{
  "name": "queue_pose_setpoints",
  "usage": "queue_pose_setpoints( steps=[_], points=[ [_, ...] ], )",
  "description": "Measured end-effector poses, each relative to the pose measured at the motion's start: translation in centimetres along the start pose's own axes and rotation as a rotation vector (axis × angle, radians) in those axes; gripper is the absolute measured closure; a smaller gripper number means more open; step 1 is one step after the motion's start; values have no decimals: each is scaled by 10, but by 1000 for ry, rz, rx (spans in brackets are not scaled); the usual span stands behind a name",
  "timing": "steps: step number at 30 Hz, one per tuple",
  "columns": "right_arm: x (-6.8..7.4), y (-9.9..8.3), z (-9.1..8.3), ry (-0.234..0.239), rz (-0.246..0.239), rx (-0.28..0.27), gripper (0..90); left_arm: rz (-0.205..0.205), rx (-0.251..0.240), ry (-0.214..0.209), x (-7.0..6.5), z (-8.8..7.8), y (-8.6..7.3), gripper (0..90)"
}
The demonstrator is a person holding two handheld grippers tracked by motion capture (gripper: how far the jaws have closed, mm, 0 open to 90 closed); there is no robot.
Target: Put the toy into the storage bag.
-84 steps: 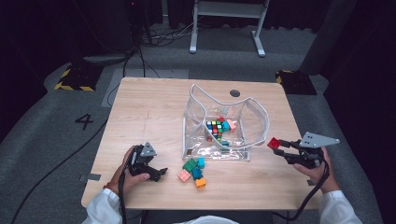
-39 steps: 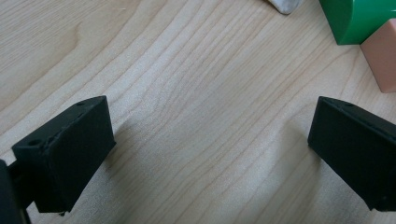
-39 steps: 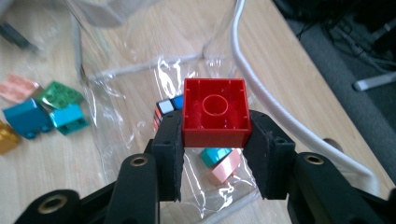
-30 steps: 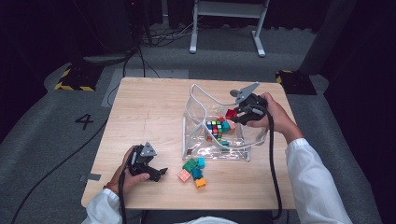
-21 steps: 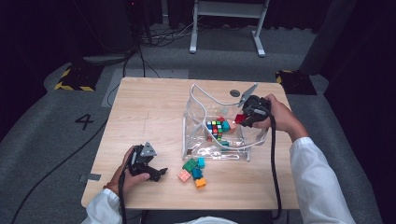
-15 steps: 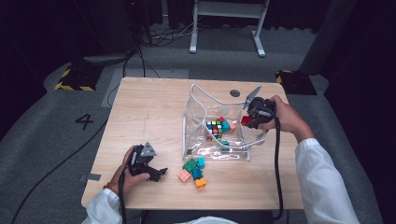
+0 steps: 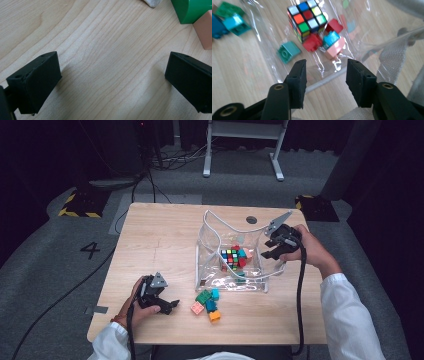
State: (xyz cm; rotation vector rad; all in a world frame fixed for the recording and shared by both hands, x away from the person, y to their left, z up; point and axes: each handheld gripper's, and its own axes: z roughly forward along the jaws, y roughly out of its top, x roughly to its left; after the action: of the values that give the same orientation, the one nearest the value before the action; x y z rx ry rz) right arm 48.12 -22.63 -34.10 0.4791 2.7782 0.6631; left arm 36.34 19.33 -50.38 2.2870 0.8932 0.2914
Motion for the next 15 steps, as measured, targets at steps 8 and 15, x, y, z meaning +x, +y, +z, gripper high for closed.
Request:
queue_pose_setpoints(
  steps=[8, 15],
  points=[
    [10, -7, -21, -54, 1, -138, 353, 0, 0, 0, 0, 0, 0, 4],
    [18, -17, -45, -121, 41, -285, 299, 0, 0, 0, 0, 0, 0, 3]
  ],
)
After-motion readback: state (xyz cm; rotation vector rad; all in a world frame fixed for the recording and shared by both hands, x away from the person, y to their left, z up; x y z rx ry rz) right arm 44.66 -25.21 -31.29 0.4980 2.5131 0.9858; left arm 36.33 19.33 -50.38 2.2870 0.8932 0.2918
